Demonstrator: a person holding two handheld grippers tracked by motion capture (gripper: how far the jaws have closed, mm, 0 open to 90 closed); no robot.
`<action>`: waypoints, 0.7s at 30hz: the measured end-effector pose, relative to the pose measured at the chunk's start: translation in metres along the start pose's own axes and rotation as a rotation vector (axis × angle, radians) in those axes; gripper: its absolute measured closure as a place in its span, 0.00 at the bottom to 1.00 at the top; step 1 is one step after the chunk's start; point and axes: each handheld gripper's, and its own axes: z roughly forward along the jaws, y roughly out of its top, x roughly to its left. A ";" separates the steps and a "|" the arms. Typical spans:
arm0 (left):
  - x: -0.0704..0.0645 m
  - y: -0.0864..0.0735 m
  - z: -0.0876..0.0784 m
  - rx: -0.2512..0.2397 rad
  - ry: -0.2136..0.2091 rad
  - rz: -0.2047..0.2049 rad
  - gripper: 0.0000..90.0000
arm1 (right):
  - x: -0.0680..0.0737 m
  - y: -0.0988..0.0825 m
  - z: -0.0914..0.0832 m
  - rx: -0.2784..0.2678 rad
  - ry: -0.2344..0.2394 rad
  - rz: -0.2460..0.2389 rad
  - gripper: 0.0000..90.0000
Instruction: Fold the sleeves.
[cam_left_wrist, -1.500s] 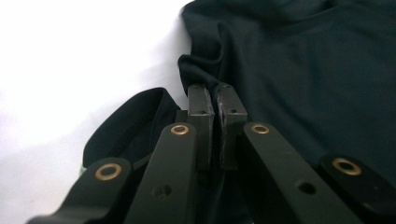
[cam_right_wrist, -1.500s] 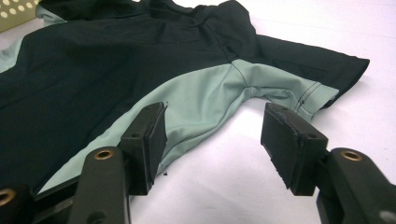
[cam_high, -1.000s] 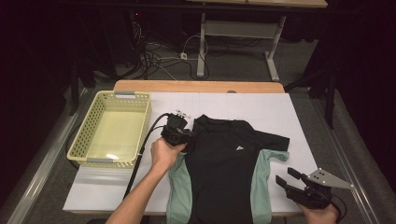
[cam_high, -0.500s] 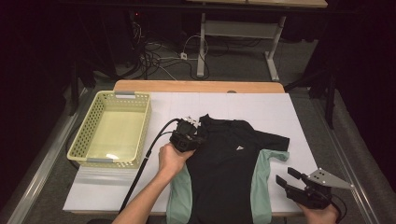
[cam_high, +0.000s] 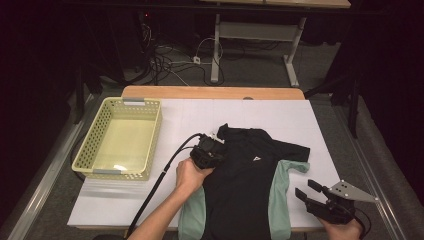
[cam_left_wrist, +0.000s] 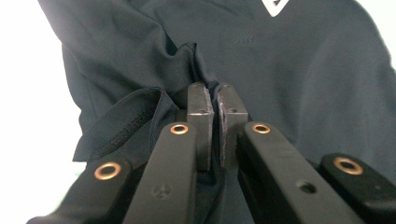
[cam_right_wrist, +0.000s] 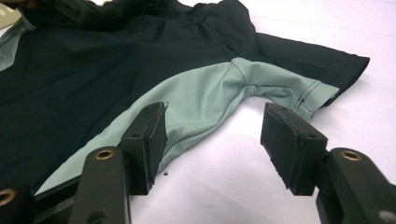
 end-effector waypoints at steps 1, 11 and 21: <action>0.001 0.000 0.005 0.008 -0.001 -0.012 0.94 | 0.000 0.000 0.000 0.002 0.002 0.001 0.46; -0.001 0.001 0.008 -0.007 0.017 -0.007 0.90 | 0.000 0.000 0.001 0.007 0.009 -0.003 0.46; -0.001 0.001 -0.004 -0.030 0.004 -0.001 0.82 | 0.000 0.000 0.001 0.008 0.009 -0.001 0.46</action>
